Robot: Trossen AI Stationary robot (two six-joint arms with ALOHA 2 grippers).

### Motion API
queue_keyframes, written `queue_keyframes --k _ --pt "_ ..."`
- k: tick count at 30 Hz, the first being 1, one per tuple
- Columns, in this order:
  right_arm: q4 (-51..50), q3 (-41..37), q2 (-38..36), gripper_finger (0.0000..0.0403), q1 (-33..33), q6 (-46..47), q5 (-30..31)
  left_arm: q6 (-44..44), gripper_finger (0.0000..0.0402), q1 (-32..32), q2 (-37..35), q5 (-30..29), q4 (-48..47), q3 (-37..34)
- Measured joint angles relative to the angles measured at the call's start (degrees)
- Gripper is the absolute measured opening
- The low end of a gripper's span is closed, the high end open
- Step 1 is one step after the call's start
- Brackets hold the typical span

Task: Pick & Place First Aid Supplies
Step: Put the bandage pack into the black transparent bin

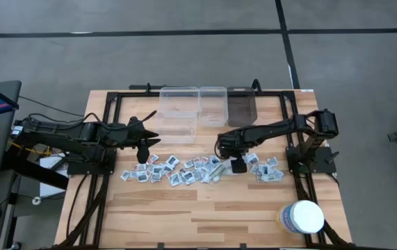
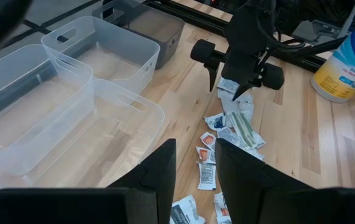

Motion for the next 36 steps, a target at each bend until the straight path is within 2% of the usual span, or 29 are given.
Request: queue_keyframes --k 6,19,27,36 --pt "3.2 -3.7 -0.3 0.0255 0.0 2.3 -0.2 0.0 0.0112 0.0 0.0 0.0 0.0 0.0" --pt "3.6 -4.0 -1.3 0.0255 0.4 3.2 -0.3 0.0 0.0112 0.0 0.0 0.0 0.4 0.0" --pt "0.6 -1.7 -4.4 0.0255 0.4 2.9 0.0 0.0 0.0112 0.0 0.0 0.0 0.8 0.0" --pt "-2.4 -1.5 -3.8 0.0255 0.4 2.3 0.1 0.0 0.0112 0.0 0.0 0.0 0.9 0.0"
